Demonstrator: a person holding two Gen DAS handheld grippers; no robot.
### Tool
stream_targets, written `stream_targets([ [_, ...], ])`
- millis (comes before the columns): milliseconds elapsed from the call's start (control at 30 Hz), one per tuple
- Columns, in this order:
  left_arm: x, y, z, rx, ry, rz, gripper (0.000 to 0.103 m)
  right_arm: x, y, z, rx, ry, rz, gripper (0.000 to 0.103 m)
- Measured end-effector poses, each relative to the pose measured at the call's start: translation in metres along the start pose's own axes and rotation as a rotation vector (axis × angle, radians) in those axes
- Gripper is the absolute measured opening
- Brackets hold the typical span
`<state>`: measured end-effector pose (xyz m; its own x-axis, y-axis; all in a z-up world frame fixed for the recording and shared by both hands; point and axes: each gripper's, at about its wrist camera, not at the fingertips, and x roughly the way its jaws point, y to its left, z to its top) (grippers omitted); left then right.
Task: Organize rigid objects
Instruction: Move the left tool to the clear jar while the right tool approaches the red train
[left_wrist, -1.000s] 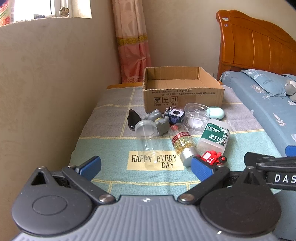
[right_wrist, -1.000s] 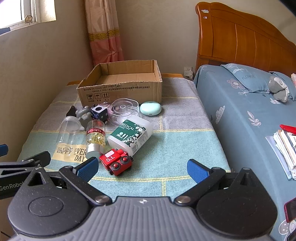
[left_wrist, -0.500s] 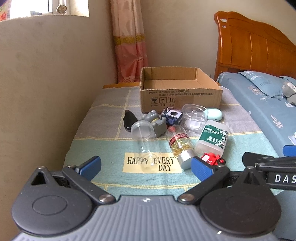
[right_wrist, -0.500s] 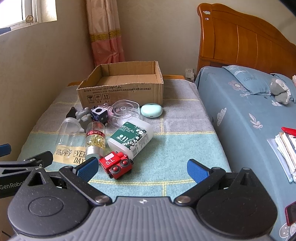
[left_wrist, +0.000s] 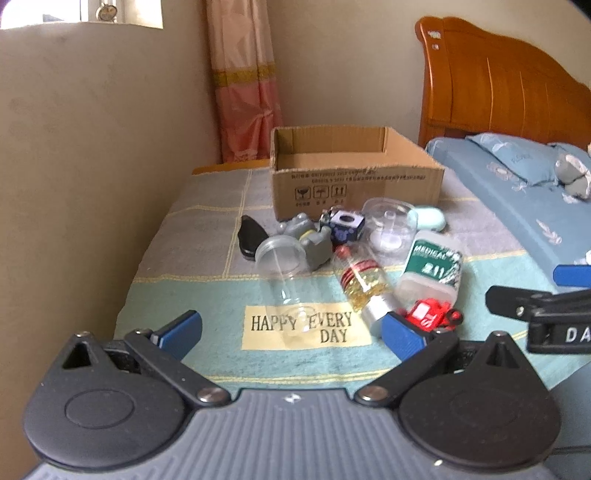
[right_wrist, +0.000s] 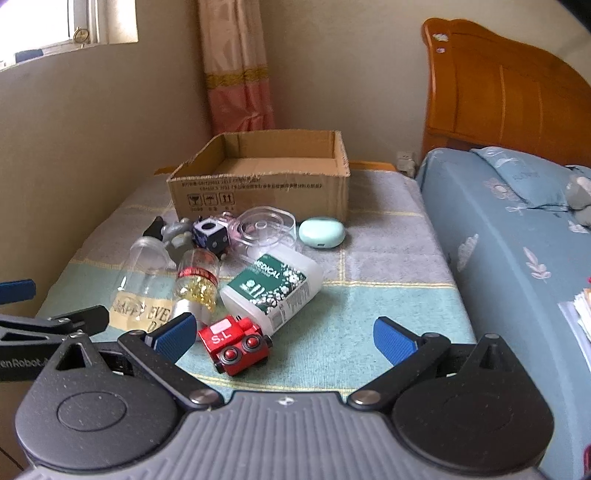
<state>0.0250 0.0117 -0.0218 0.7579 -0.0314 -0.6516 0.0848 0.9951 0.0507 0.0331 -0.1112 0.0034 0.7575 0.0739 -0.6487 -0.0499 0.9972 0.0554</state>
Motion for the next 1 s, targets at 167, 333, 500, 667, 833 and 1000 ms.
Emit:
stream_targets([
  [167,0.02,0.005,-0.005,0.009,0.034,-0.002,0.102,0.02,-0.007,-0.01,-0.029,0.022,0.037,0.103],
  [333,0.035,0.008,-0.01,0.029,0.041,-0.008,0.102,0.04,-0.002,-0.02,-0.084,0.054,0.101,0.103],
  [500,0.049,0.01,-0.01,0.043,0.035,-0.008,0.102,0.065,0.007,-0.031,-0.15,0.107,0.122,0.103],
  [667,0.062,0.012,-0.006,0.04,0.023,-0.014,0.102,0.079,0.014,-0.036,-0.196,0.119,0.121,0.103],
  [833,0.074,0.006,-0.002,0.077,-0.015,0.005,0.102,0.087,0.018,-0.033,-0.234,0.09,0.124,0.103],
  [1000,0.088,0.011,0.0,0.074,-0.001,0.025,0.102,0.091,0.014,-0.037,-0.241,0.02,0.142,0.103],
])
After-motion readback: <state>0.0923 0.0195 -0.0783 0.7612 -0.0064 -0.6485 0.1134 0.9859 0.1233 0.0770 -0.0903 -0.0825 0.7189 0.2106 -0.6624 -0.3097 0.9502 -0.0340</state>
